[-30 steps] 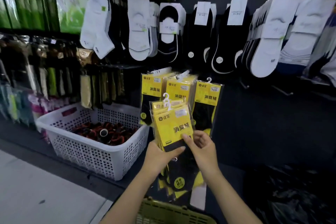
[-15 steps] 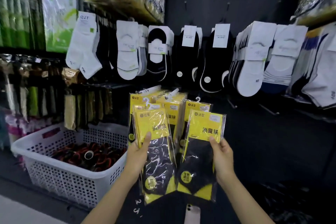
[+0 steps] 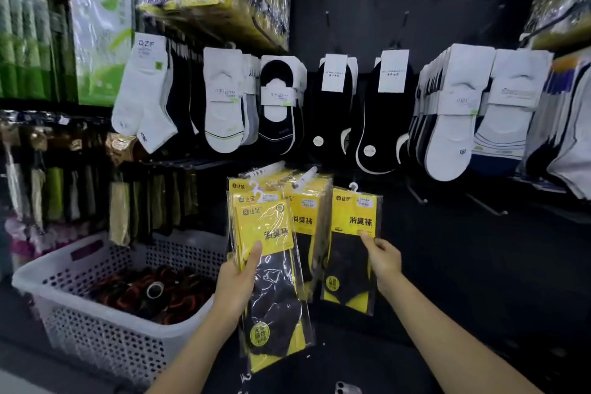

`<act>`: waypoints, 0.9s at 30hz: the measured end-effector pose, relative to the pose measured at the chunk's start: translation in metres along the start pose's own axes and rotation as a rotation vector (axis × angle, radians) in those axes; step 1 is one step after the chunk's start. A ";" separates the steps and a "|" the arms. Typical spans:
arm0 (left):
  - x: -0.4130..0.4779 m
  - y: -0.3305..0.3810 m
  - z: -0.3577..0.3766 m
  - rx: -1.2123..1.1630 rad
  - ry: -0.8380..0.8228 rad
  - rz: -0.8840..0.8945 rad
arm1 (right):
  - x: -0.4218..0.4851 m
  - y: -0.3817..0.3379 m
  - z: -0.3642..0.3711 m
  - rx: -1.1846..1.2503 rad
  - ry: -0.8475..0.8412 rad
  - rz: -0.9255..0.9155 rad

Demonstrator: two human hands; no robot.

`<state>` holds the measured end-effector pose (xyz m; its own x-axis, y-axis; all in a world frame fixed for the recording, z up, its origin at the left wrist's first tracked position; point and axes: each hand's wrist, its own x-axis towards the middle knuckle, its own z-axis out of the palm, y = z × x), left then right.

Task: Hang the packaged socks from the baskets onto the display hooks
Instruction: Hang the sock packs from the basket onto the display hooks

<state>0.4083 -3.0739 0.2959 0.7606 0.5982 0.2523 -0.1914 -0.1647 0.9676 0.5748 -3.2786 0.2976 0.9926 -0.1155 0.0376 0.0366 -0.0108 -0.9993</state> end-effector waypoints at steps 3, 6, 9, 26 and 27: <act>-0.003 -0.003 0.004 0.011 -0.022 -0.048 | -0.002 0.014 -0.009 -0.020 0.149 0.046; -0.006 -0.006 0.013 -0.018 -0.036 -0.113 | -0.019 0.022 -0.016 0.035 0.202 0.035; -0.011 -0.006 0.029 -0.124 -0.059 -0.158 | -0.044 0.015 -0.015 0.171 -0.038 -0.005; -0.024 0.019 0.019 0.098 0.064 0.047 | -0.066 -0.023 -0.033 0.136 -0.048 -0.227; -0.022 0.019 0.015 0.091 0.067 0.049 | -0.061 -0.026 -0.032 0.131 -0.035 -0.243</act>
<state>0.3970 -3.1020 0.3086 0.7080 0.6383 0.3022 -0.1680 -0.2634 0.9499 0.5099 -3.3036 0.3217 0.9562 -0.0913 0.2780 0.2863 0.0947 -0.9535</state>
